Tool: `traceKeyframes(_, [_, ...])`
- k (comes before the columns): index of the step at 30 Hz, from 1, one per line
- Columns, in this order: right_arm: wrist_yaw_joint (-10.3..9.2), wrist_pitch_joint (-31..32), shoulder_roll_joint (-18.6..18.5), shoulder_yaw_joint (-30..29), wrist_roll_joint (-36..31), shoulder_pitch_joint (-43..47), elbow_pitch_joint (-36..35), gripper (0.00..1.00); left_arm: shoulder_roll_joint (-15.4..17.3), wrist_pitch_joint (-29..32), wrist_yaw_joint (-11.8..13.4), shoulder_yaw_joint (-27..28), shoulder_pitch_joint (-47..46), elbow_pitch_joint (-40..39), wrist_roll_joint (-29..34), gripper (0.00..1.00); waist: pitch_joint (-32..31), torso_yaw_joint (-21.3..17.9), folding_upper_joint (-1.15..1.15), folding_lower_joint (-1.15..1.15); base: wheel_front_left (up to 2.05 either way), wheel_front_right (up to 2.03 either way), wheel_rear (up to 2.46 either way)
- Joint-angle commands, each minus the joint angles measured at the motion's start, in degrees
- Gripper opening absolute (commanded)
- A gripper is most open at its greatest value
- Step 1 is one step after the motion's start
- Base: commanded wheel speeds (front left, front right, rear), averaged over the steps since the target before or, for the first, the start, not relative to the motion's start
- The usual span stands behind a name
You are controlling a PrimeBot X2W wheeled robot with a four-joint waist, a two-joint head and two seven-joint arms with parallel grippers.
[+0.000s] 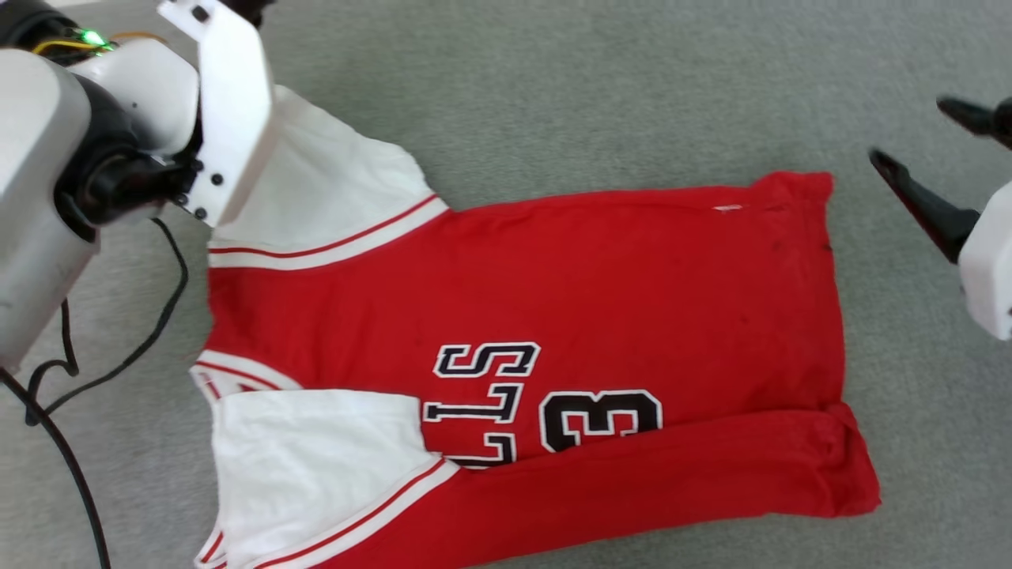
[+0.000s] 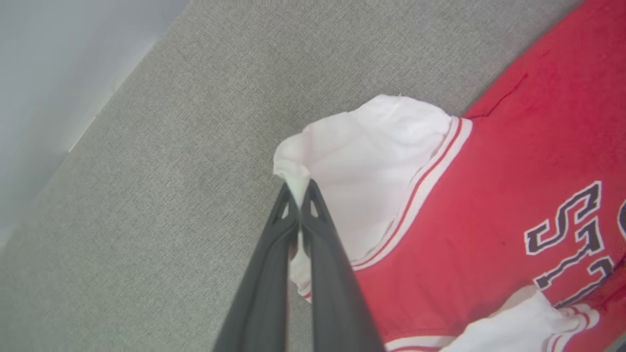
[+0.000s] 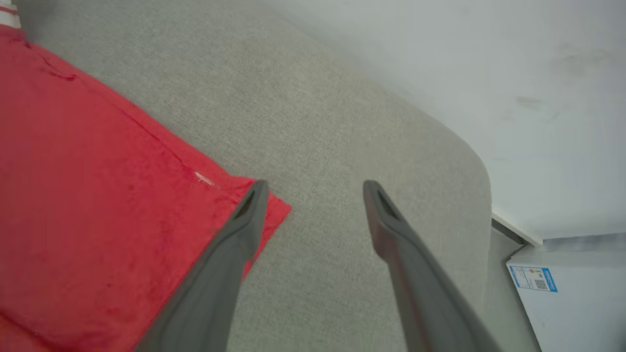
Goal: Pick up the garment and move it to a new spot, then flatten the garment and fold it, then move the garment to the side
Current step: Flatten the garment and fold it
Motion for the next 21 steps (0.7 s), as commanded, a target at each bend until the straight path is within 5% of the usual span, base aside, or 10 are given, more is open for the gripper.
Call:
traceKeyframes(1, [-0.04,4.4,-2.7,2.4,3.6,-2.7,1.0,1.00,-0.1,-0.8,0.0,-0.3,1.1,-1.0,-0.4,0.00,-1.0,1.6,0.00,0.00,0.00,0.00,0.00])
traceKeyframes(5, [-0.04,15.7,-7.3,9.6,11.9,-8.3,3.9,1.00,0.0,-2.5,0.0,-0.3,0.7,-3.4,-0.7,0.00,-0.3,3.0,0.00,0.00,0.00,0.00,0.00])
traceKeyframes(10, [-0.04,23.0,-6.6,15.1,17.2,-14.6,10.0,1.00,0.3,-3.7,0.0,-0.4,-0.4,-6.3,-0.4,0.00,1.7,5.1,0.00,0.00,0.00,0.00,0.00])
traceKeyframes(21, [-0.03,21.9,0.5,26.2,19.8,-17.5,23.9,1.00,0.1,-6.2,0.0,-1.0,-1.1,-8.0,0.1,0.00,5.3,8.1,0.00,0.00,0.00,0.00,0.00])
